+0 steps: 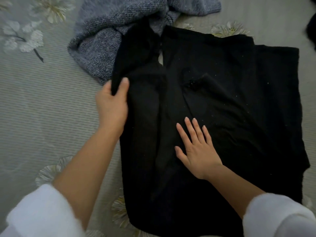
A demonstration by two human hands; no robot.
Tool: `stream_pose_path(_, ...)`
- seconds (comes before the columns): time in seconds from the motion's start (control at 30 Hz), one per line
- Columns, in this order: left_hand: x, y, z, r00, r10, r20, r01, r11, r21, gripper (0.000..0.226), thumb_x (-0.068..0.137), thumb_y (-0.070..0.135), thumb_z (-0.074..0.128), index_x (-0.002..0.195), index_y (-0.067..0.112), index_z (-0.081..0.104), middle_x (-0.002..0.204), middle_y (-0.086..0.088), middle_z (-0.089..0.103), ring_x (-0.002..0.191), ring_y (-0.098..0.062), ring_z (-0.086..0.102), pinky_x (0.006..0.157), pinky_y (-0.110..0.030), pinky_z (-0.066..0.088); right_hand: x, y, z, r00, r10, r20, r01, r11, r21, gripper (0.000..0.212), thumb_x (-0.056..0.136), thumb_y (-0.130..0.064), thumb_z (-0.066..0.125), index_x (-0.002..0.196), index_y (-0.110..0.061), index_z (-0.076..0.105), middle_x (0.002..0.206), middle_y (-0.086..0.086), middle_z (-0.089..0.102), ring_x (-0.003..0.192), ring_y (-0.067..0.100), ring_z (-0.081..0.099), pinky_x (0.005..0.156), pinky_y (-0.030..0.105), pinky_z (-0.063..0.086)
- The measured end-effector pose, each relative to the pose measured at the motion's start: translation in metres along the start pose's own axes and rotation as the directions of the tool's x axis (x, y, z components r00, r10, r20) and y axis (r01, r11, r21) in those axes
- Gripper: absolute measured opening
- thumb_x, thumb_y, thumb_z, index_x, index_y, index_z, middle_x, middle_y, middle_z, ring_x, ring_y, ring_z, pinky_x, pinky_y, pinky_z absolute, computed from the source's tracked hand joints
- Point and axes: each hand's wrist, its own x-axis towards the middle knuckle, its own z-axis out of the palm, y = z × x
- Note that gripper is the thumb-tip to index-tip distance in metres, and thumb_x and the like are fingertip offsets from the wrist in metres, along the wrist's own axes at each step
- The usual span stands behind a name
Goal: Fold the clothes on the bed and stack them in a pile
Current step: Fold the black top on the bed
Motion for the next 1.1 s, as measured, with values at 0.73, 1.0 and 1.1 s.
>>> stream_pose_path(0.73, -0.083, 0.05, -0.035, 0.953, 0.18, 0.242, -0.287, 0.789, 0.544, 0.054, 0.093, 0.042, 0.04, 0.146, 0.042, 0.03, 0.136, -0.008, 0.056, 0.121, -0.02, 0.049, 0.1, -0.01, 0.031, 0.005, 0.02, -0.045, 0.998, 0.038, 0.06, -0.066, 0.792, 0.607, 0.046, 0.095, -0.038, 0.051, 0.14, -0.029, 0.046, 0.148, -0.014, 0.034, 0.143, 0.01, 0.02, 0.111, 0.023, 0.017)
stream_pose_path(1.0, -0.182, -0.019, -0.006, 0.699, -0.092, 0.709, -0.627, 0.397, 0.67, 0.078, 0.092, 0.045, 0.045, 0.149, 0.039, -0.008, 0.114, 0.006, 0.048, 0.107, -0.015, 0.05, 0.089, -0.032, 0.045, -0.003, 0.03, -0.068, 0.886, 0.03, 0.463, -0.416, -0.392, 0.821, 0.059, 0.092, -0.059, 0.04, 0.136, -0.021, 0.052, 0.126, 0.002, 0.065, 0.115, 0.02, 0.061, 0.102, 0.042, 0.044)
stream_pose_path(1.1, -0.187, -0.031, -0.026, 0.773, -0.05, 0.632, -0.605, 0.239, 0.759, 0.078, 0.072, 0.045, 0.066, 0.141, 0.028, 0.036, 0.107, 0.004, 0.053, 0.102, -0.021, 0.052, 0.084, -0.04, 0.043, 0.001, 0.018, -0.073, 0.873, 0.093, 0.479, -0.376, -0.498, 0.781, 0.047, 0.091, -0.038, 0.056, 0.13, -0.012, 0.058, 0.12, 0.009, 0.067, 0.112, 0.026, 0.063, 0.106, 0.044, 0.042)
